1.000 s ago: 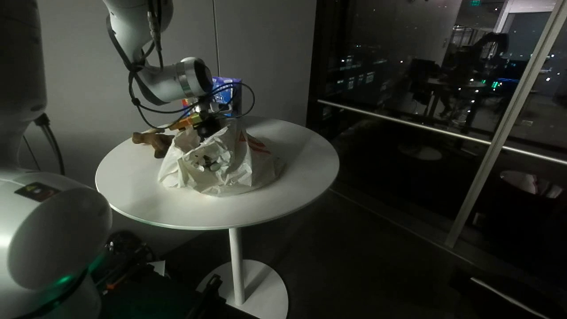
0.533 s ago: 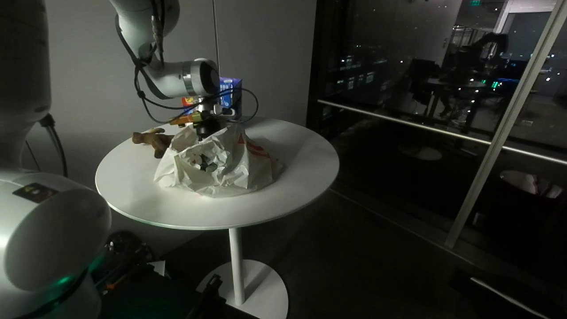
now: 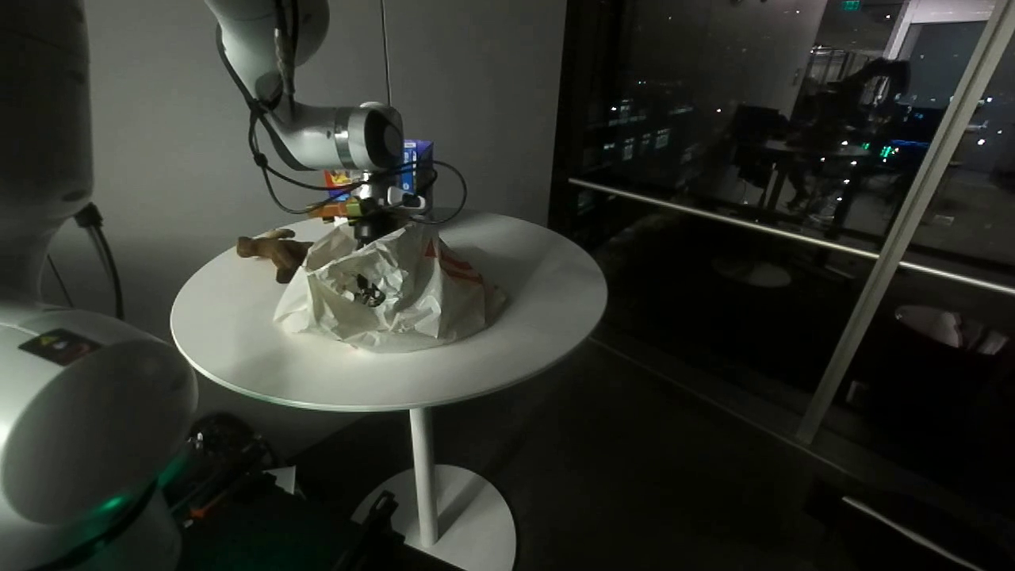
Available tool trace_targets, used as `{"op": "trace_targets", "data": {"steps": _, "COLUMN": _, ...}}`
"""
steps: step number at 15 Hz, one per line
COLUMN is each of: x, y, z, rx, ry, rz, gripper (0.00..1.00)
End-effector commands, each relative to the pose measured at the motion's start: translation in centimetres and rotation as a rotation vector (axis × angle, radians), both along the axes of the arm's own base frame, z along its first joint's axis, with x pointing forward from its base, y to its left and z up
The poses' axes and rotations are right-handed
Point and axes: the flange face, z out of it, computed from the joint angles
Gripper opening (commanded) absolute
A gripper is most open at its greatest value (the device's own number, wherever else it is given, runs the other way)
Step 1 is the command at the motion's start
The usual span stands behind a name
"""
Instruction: Remove the moose, radish and eraser from the plastic bag and place them on the table.
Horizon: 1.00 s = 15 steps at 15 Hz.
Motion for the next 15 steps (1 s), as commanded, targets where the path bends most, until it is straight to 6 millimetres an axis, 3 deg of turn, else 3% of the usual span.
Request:
{"op": "trace_targets", "data": {"steps": 1, "x": 0.4, "y": 0.1, "z": 0.4, "rx": -0.002, "ry": 0.004, "rz": -0.009, "gripper": 0.11}}
{"op": "trace_targets", "data": {"steps": 7, "x": 0.5, "y": -0.1, "z": 1.0, "rx": 0.003, "ry": -0.015, "rz": -0.024, "gripper": 0.08}}
{"op": "trace_targets", "data": {"steps": 9, "x": 0.0, "y": -0.2, "z": 3.0, "rx": -0.037, "ry": -0.104, "rz": -0.037, "gripper": 0.08}}
{"op": "trace_targets", "data": {"steps": 15, "x": -4.3, "y": -1.7, "z": 12.6, "rx": -0.117, "ry": -0.319, "rz": -0.081, "gripper": 0.07}}
